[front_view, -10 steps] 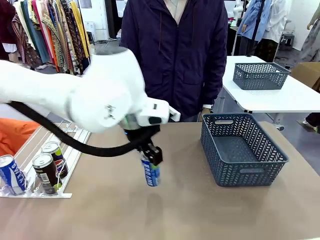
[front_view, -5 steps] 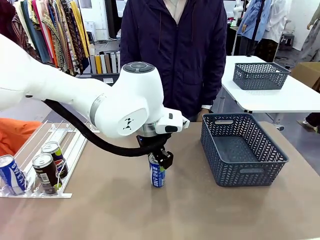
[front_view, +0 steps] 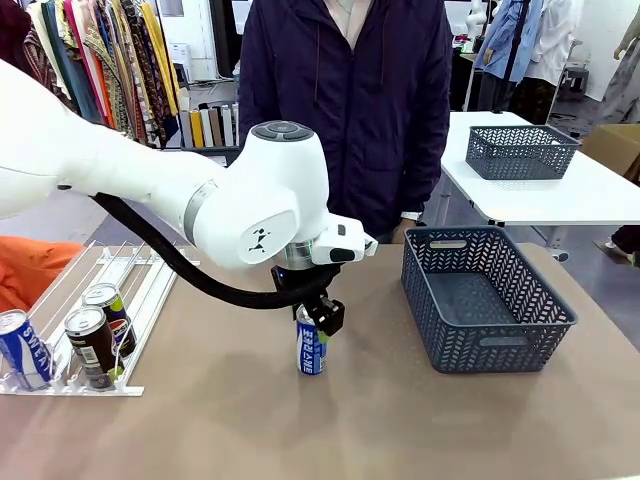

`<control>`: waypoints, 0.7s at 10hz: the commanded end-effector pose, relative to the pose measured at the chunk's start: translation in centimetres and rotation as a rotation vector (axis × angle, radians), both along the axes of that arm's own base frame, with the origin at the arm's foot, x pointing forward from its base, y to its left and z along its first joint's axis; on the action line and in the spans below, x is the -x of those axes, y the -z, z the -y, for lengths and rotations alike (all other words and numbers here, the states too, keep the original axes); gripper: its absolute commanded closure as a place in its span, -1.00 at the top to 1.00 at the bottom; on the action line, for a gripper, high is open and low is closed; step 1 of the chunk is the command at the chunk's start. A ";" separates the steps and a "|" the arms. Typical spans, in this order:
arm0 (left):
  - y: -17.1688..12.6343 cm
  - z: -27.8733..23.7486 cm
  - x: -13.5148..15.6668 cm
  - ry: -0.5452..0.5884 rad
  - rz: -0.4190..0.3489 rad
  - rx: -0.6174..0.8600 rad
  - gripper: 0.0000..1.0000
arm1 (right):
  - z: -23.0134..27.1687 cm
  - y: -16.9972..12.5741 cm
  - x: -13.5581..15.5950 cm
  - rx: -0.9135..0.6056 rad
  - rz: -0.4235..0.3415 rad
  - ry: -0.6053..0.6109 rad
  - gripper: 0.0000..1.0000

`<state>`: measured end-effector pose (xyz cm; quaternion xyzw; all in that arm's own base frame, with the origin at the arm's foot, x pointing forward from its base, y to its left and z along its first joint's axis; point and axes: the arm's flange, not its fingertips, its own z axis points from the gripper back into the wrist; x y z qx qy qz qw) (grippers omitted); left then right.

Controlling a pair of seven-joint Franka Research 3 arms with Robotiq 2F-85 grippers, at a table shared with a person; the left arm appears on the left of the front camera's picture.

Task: Retrieve and store the cans from the dispenser.
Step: Pick up one can from the Automatic Can Dispenser and place it in the middle of the table.

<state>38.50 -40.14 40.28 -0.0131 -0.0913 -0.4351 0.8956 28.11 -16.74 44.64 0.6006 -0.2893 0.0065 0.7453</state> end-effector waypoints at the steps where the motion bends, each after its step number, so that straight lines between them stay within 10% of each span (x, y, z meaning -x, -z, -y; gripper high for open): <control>1: -3.0 -0.8 1.0 -0.006 0.067 0.015 1.00 | -0.1 -0.5 -0.3 -0.022 0.017 0.010 1.00; 7: -21.7 -24.7 5.8 -0.140 0.029 0.314 1.00 | -0.1 -0.5 -0.3 -0.022 0.017 0.010 1.00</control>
